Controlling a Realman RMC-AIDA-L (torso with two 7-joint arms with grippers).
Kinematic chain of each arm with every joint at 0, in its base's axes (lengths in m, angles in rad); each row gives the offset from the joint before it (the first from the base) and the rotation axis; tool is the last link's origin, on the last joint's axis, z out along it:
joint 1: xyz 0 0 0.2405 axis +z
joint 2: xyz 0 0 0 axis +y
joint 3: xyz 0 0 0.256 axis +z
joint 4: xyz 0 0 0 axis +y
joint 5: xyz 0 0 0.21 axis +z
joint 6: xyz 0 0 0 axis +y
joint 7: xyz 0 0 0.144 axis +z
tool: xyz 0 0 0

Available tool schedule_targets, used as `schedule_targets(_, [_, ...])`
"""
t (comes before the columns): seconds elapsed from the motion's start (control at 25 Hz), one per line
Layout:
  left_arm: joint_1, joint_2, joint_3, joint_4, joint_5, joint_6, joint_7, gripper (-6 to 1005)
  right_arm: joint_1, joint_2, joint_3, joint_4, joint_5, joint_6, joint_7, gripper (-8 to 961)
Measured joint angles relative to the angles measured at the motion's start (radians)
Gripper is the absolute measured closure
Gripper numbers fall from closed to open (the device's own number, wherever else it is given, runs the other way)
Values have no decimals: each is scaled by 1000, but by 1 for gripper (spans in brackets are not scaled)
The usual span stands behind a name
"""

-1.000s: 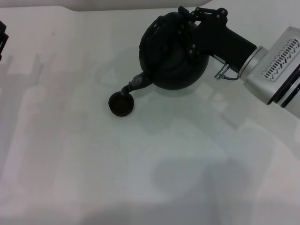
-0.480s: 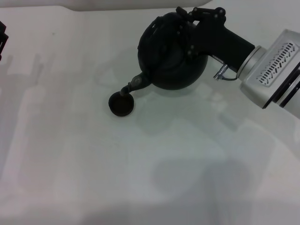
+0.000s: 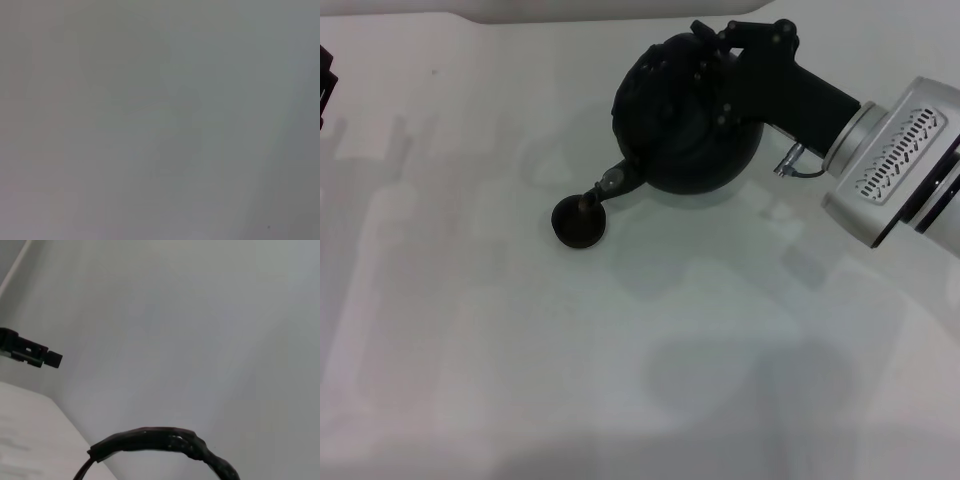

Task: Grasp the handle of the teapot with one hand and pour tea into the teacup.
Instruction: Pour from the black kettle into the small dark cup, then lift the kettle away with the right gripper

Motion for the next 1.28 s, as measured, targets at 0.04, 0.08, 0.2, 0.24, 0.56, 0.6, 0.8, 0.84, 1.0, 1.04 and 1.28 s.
schedule_targets(0.04, [0,0,0,0,0,0,0,198,0,0,0,0,0,0,-2,816])
schedule_targets(0.08, [0,0,0,0,0,0,0,198,0,0,0,0,1,0,-3,816])
schedule_targets(0.2, [0,0,0,0,0,0,0,198,1,1,0,-7,2,-1,-20,818])
schedule_targets(0.24, [0,0,0,0,-1,0,0,198,1,1,0,-7,2,-1,-20,818])
schedule_targets(0.56, [1,0,0,0,-1,-1,-1,198,1,2,0,-15,1,-1,-69,822])
schedule_targets(0.6, [1,0,0,0,-1,-1,-1,198,1,2,0,-15,2,-1,-70,822])
schedule_targets(0.8, [0,0,0,0,-1,-1,-2,198,2,2,0,-15,2,-3,-70,824])
schedule_targets(0.84, [-1,0,0,0,-1,-2,-5,198,2,2,0,-15,3,-3,-70,824])
schedule_targets(1.0, [0,0,0,0,-1,-2,-13,199,2,2,0,-15,3,-3,-72,826])
schedule_targets(1.04, [0,0,0,0,-1,-2,-13,199,2,2,1,-15,3,-3,-78,826])
schedule_targets(1.28, [0,0,0,0,0,-2,-14,199,2,2,1,-28,5,3,-119,827])
